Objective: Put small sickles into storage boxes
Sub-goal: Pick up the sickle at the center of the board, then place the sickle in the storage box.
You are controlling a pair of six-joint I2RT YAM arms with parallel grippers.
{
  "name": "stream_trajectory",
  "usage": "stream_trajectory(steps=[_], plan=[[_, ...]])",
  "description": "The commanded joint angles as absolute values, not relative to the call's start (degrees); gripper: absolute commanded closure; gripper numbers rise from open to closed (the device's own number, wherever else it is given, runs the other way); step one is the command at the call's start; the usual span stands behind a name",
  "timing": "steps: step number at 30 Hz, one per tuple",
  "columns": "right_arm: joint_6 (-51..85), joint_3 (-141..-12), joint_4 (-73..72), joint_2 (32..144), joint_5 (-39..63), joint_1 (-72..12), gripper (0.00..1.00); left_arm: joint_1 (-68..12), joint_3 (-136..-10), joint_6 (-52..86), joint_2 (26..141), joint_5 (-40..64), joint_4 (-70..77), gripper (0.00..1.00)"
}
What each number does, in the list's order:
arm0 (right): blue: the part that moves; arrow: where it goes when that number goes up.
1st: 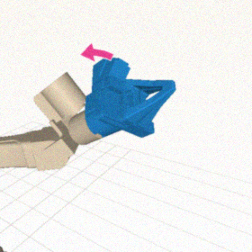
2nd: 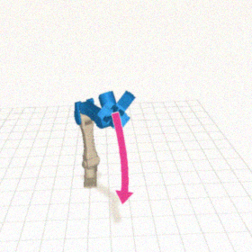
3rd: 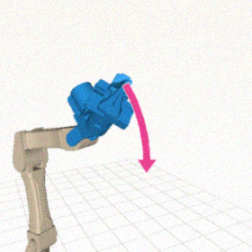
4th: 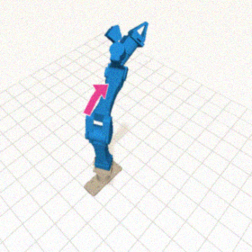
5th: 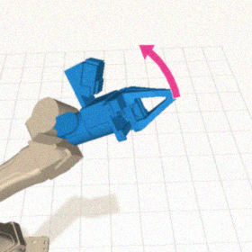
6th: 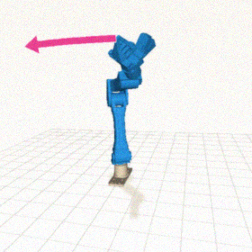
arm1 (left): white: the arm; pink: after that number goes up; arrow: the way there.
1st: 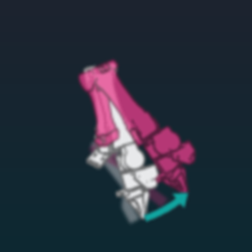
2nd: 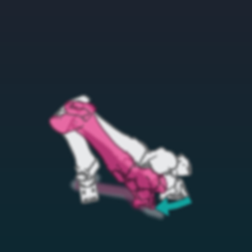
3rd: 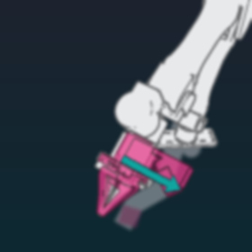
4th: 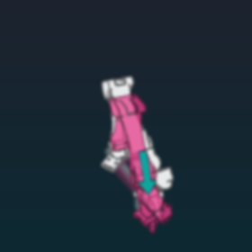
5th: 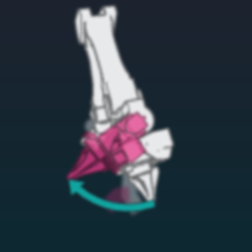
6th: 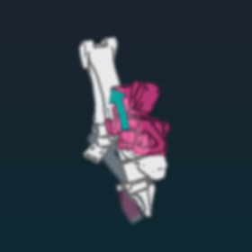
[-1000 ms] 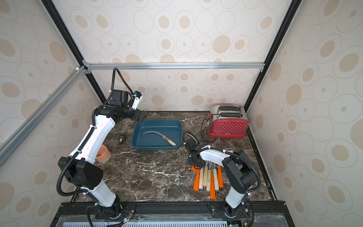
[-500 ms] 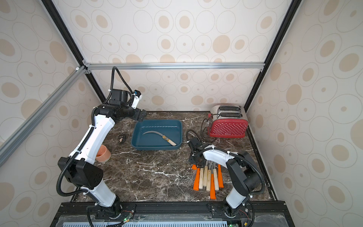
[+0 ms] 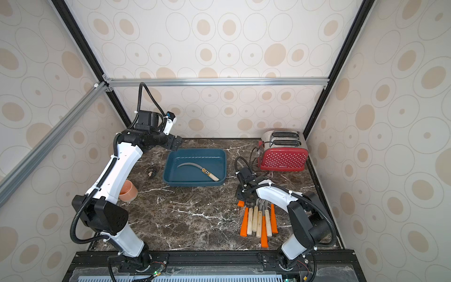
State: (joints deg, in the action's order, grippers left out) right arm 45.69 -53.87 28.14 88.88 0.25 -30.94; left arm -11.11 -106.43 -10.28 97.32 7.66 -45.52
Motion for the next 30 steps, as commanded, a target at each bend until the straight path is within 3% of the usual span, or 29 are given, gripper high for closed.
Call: stream_trajectory(steps=[1, 14, 30], plan=[[43.08, -55.99, 29.49, 87.1, 0.26, -30.53, 0.99, -11.3, -108.97, -10.21, 97.15, 7.91, -46.59, 0.01], [32.38, -67.86, 34.78, 88.93, 3.27, -30.51, 1.0, -11.34, -111.71, -9.75, 96.25, 4.46, -48.18, 0.01], [16.0, -92.78, 40.2, 106.94, 13.74, -30.73, 1.0, -9.54, -110.73, -9.63, 91.42, -0.62, -49.26, 0.01]])
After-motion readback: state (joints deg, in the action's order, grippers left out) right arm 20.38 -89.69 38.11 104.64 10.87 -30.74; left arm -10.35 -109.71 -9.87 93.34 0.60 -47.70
